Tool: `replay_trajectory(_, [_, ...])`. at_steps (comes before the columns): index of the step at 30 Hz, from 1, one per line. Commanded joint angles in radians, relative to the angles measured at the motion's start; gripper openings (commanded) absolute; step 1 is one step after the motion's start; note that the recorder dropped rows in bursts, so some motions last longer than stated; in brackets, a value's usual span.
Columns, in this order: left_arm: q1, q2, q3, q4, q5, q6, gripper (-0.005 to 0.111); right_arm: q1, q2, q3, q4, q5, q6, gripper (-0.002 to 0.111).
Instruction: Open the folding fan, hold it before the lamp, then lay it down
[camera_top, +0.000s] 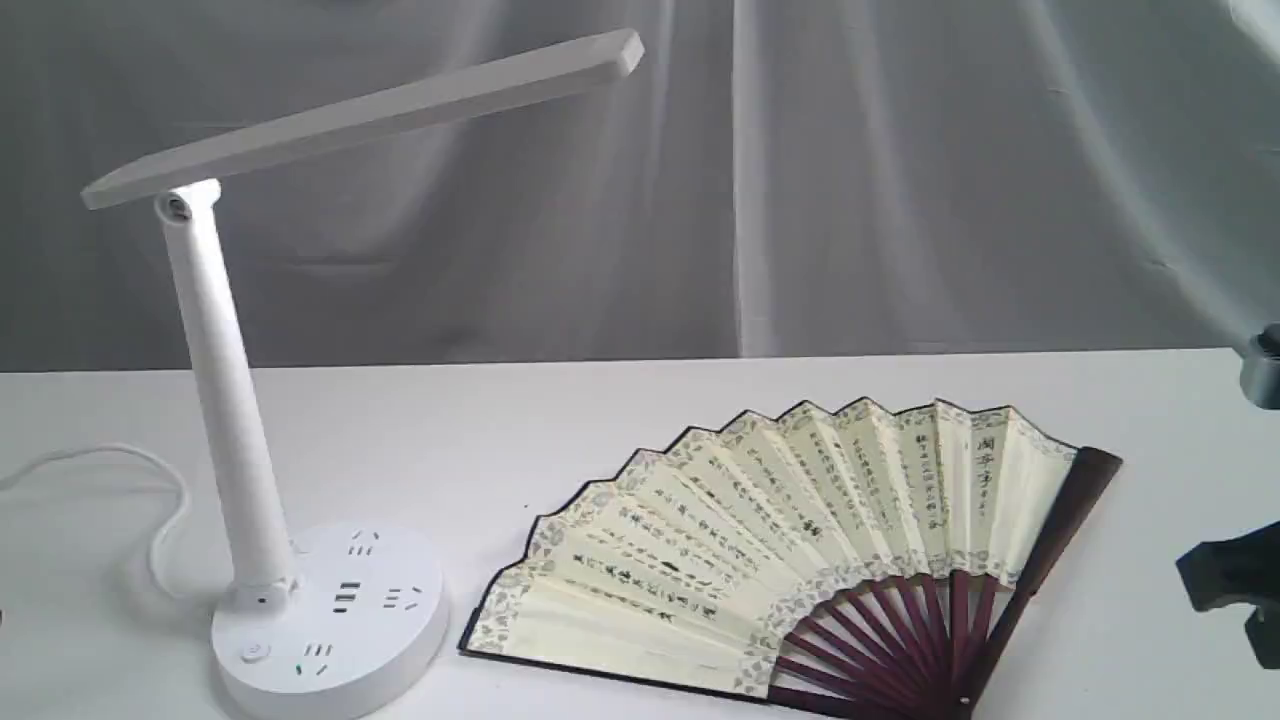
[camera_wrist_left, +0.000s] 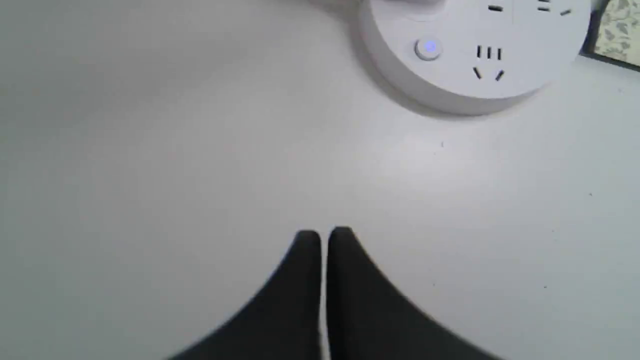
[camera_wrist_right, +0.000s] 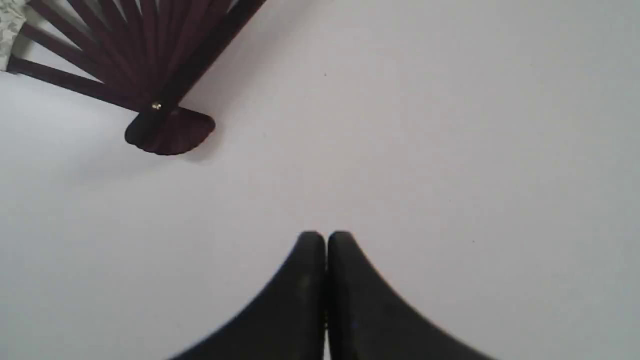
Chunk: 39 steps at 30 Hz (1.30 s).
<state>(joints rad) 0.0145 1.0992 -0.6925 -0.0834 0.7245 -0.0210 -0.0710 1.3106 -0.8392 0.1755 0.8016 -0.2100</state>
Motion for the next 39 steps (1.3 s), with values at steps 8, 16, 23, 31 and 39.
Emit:
replay_trajectory(8, [-0.041,-0.020,0.041,-0.003,-0.065,0.058,0.000,0.002,-0.167,0.123,-0.011,-0.072,-0.079,0.000])
replay_trajectory(16, [-0.123,-0.106,0.041,0.145,-0.063,-0.085,0.000,0.002,-0.237,0.182,-0.011,-0.106,-0.082,0.000])
replay_trajectory(23, [-0.123,-0.198,0.041,0.145,-0.063,-0.085,0.000,0.002,-0.364,0.203,-0.013,-0.089,-0.082,0.000])
replay_trajectory(31, [-0.123,-0.372,0.041,0.154,-0.059,-0.083,0.000,0.002,-0.583,0.203,-0.036,-0.031,-0.077,0.000])
replay_trajectory(39, [-0.123,-0.607,0.041,0.154,-0.057,-0.085,0.000,0.002,-0.841,0.203,-0.036,-0.023,-0.077,0.000])
